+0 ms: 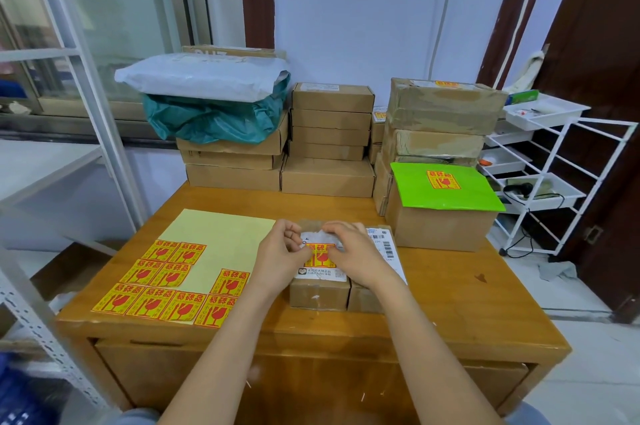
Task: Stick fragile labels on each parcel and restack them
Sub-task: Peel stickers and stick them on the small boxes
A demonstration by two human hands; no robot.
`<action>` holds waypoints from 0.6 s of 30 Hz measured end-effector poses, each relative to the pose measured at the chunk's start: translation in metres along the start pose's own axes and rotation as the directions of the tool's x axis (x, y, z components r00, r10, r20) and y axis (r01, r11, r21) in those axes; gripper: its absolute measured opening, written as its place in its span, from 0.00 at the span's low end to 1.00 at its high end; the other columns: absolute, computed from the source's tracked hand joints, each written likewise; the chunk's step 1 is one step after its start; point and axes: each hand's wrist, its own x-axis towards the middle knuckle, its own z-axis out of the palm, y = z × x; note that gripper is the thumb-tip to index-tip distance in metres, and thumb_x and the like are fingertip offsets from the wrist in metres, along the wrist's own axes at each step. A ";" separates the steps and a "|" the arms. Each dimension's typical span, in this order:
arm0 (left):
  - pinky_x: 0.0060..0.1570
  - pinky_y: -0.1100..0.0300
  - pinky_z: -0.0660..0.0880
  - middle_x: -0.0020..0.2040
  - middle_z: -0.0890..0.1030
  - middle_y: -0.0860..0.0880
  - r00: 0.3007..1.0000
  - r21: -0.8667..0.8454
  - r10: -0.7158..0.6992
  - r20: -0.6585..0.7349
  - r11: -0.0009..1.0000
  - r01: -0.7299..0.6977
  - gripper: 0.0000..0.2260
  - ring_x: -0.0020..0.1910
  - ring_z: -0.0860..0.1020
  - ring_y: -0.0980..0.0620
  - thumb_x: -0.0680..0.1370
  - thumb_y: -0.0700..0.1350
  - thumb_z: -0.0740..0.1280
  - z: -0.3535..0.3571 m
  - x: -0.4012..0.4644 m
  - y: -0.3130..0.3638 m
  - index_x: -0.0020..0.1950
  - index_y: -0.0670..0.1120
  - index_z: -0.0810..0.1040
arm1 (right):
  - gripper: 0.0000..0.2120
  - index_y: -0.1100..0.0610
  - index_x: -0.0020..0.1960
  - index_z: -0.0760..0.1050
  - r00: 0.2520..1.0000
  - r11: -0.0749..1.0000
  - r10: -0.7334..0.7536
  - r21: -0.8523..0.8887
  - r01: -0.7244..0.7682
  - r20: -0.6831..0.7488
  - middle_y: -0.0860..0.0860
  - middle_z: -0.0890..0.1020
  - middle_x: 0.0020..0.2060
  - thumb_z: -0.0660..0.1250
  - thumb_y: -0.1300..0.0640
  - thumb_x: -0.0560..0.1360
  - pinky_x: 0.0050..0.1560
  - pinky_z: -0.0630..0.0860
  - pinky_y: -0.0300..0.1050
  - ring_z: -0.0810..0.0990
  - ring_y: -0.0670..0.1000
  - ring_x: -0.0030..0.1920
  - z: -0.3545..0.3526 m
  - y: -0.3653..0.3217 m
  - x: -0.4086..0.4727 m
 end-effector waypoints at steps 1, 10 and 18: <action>0.35 0.67 0.72 0.39 0.72 0.49 1.000 -0.027 -0.001 0.004 1.000 0.001 0.13 0.35 0.70 0.56 0.72 0.32 0.68 -0.001 -0.001 -0.001 0.49 0.46 0.72 | 0.23 0.56 0.71 0.67 1.000 1.000 -0.001 0.017 0.001 -0.002 0.46 0.70 0.69 0.59 0.63 0.77 0.69 0.59 0.40 0.59 0.47 0.69 0.000 0.001 0.000; 0.42 0.68 0.74 0.44 0.72 0.49 0.997 -0.146 0.012 0.078 0.989 0.000 0.17 0.42 0.71 0.54 0.72 0.32 0.69 -0.005 -0.010 -0.008 0.56 0.46 0.70 | 0.26 0.53 0.73 0.64 0.998 0.999 -0.024 0.022 0.023 0.054 0.44 0.67 0.71 0.64 0.59 0.76 0.71 0.57 0.43 0.56 0.46 0.71 -0.005 0.000 -0.004; 0.46 0.66 0.73 0.49 0.72 0.50 0.994 -0.131 0.015 0.107 0.991 -0.001 0.22 0.48 0.72 0.56 0.73 0.33 0.70 -0.006 -0.014 -0.012 0.61 0.48 0.67 | 0.30 0.50 0.74 0.62 0.992 0.996 -0.025 0.089 0.014 0.124 0.43 0.64 0.71 0.64 0.62 0.73 0.72 0.55 0.47 0.54 0.45 0.71 -0.010 -0.002 -0.007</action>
